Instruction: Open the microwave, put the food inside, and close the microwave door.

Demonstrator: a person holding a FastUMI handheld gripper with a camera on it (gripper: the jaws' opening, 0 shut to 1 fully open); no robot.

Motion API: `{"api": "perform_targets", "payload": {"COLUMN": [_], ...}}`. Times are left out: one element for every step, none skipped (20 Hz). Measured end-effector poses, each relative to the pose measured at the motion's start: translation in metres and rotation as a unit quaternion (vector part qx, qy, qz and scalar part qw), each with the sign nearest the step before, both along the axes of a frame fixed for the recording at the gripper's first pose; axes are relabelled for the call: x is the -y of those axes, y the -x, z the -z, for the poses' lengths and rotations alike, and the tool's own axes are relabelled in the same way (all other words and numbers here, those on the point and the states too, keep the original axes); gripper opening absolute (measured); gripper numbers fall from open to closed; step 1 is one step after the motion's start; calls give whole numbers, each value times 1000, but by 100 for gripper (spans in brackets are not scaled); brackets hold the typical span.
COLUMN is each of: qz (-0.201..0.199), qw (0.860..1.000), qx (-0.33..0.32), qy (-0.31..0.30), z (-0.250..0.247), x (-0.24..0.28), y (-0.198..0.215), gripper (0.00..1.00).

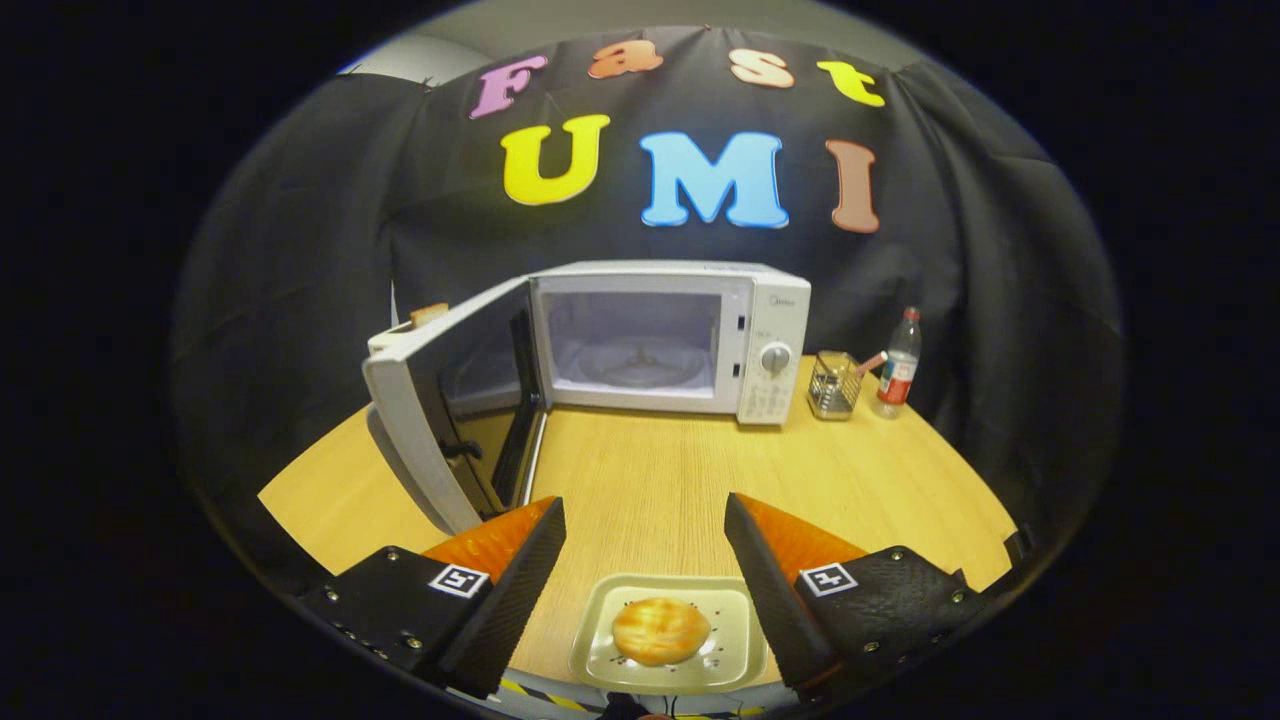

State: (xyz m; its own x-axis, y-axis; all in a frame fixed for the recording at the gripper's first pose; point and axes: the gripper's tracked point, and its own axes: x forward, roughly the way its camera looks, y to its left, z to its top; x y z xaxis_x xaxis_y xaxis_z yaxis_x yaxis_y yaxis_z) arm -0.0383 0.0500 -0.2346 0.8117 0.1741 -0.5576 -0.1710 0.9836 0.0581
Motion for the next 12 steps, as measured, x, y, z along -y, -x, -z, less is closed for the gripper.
{"api": "perform_targets", "payload": {"qz": [2,4,5,4,2,1,-1,-3,-5,-6,-7,-10], "qw": [1000,999,998,997,996,995,994,992,991,990,989,987], "qx": [-23,-41,-57,-72,-85,-99,-112,-124,-136,-144,-150,-158], "qy": [-1,-1,1,1,0,2,4,4,4,6,6,6], "z": [14,26,37,47,57,65,74,82,89,94,98,102], "x": [2,5,7,9,9,11,12,11,10,9,9,8], "y": [5,8,12,16,21,24,26,28,33,34,35,35], "gripper": [98,98,98,98,98,98,99,98,98,99,99,99]}}
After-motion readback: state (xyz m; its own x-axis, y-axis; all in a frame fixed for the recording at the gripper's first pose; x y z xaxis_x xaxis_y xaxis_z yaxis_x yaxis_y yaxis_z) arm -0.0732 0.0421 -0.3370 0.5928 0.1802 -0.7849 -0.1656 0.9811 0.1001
